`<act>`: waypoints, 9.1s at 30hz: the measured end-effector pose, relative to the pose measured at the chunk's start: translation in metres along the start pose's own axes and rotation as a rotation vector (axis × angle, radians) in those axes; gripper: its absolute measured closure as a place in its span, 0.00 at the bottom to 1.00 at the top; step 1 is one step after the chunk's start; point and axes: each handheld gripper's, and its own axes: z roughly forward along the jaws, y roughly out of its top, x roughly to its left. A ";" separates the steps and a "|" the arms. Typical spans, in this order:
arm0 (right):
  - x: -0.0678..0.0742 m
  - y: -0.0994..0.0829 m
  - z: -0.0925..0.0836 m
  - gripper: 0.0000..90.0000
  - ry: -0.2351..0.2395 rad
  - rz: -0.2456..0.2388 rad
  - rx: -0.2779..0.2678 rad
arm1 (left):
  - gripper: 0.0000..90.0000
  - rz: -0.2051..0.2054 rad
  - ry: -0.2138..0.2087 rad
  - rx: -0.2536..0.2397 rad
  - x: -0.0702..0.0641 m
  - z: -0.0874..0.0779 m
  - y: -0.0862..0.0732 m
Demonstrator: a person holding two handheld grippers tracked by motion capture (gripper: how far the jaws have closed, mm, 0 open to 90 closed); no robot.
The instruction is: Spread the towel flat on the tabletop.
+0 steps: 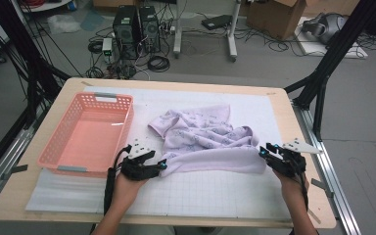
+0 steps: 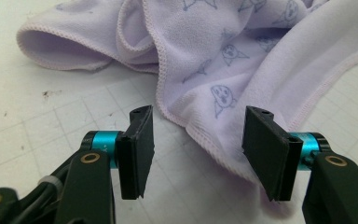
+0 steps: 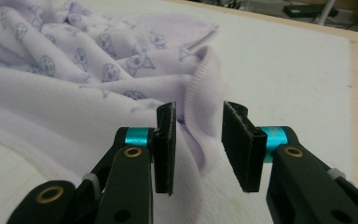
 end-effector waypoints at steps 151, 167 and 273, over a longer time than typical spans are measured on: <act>0.029 -0.028 -0.007 0.91 -0.079 -0.080 0.304 | 0.52 -0.055 -0.008 0.015 -0.017 -0.021 -0.030; 0.030 -0.028 0.001 0.98 0.063 -0.011 0.280 | 0.97 0.048 0.004 0.119 -0.027 -0.016 -0.027; 0.015 0.004 0.062 0.97 0.098 -0.118 0.262 | 0.53 -0.083 0.063 0.053 0.020 0.032 0.025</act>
